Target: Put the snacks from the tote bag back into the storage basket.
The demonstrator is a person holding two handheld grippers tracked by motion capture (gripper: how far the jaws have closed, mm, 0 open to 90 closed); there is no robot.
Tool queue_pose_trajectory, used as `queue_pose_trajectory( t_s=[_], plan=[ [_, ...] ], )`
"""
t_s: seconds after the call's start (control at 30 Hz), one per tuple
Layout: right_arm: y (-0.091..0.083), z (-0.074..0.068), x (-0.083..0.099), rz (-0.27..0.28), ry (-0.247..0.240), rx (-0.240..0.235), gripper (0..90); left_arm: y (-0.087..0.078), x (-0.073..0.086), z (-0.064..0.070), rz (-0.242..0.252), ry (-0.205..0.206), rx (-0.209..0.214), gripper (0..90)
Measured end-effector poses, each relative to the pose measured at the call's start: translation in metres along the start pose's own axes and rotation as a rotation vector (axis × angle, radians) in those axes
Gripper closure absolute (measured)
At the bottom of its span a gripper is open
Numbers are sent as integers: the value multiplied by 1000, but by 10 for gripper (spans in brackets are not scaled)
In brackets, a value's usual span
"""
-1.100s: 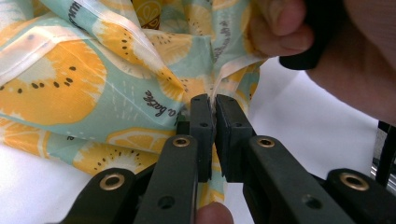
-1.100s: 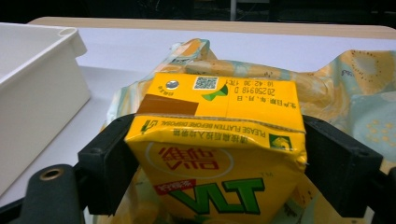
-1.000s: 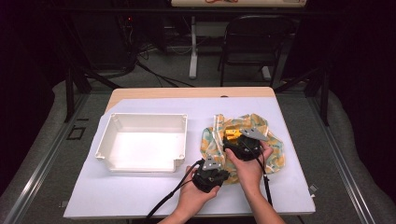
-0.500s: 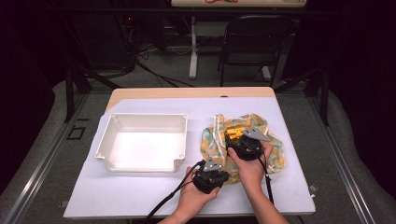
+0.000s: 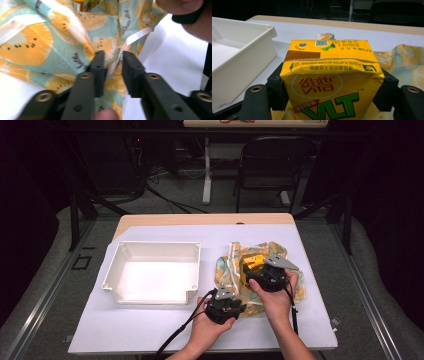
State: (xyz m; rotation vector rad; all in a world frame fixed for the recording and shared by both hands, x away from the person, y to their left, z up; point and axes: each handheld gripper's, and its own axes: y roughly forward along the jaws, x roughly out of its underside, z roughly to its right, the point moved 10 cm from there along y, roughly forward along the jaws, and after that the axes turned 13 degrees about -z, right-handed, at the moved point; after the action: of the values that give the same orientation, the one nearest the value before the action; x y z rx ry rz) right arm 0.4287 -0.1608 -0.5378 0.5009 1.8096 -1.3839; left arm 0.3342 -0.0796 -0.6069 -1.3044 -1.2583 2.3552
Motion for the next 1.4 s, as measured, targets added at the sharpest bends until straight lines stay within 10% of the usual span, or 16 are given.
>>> queue_pose_trajectory(
  t_s=[0.33,0.7,1.4],
  plan=[
    [-22,0,-16,27,-5,-27,291,-48,-15,-16,159,-36,-32,411],
    [-47,0,-30,64,-14,-56,292,-83,-33,-42,295,-11,-126,355],
    [-59,-63,-29,56,-105,-178,292,-79,-37,-22,305,72,-120,193]
  ],
)
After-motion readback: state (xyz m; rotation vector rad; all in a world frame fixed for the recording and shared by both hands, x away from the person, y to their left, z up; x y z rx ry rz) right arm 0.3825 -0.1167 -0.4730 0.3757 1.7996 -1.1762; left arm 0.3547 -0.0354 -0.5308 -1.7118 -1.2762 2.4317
